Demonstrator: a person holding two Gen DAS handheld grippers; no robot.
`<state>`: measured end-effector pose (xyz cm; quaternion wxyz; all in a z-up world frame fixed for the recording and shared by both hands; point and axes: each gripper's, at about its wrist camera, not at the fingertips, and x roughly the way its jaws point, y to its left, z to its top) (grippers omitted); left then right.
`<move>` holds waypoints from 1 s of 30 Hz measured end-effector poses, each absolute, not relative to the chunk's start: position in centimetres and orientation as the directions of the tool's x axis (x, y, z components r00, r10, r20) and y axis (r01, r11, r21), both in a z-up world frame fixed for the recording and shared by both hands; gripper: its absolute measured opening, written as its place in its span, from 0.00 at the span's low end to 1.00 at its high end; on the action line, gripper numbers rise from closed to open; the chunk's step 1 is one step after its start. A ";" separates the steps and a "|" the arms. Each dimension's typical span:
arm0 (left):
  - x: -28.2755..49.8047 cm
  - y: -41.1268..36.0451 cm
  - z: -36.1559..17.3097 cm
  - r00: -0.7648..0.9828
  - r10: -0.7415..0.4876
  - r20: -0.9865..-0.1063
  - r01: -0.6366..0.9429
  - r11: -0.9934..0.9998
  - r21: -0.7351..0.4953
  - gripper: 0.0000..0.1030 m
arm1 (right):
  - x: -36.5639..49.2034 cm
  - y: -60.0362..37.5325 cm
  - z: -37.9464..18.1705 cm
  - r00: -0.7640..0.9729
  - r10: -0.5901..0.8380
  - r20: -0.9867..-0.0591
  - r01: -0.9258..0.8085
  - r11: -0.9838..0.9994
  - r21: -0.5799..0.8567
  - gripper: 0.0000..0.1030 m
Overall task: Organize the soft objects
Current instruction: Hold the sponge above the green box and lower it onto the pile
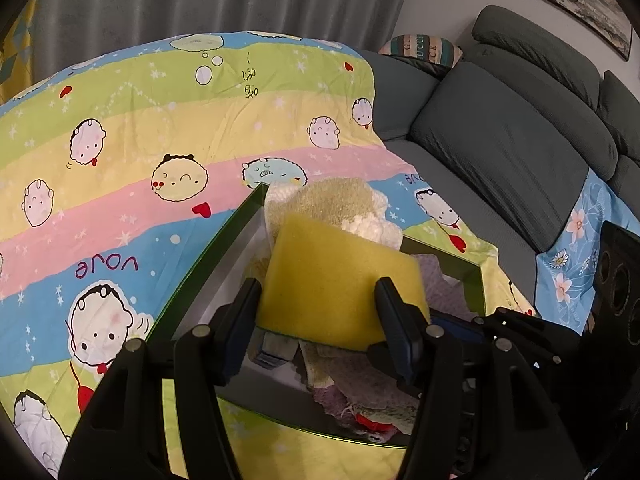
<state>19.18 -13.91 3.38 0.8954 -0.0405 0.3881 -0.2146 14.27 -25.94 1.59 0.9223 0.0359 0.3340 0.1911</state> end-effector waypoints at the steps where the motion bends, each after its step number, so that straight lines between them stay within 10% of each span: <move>1: 19.2 -14.0 3.3 0.605 -0.413 -0.681 0.353 0.905 -0.236 0.57 | 14.3 -25.9 1.5 0.702 0.374 -0.606 -0.327 0.925 0.192 0.35; 30: 19.3 -15.9 2.6 0.585 -0.342 -0.736 0.350 0.924 -0.152 0.57 | 14.9 -26.0 0.8 0.673 0.341 -0.656 -0.301 0.937 0.178 0.35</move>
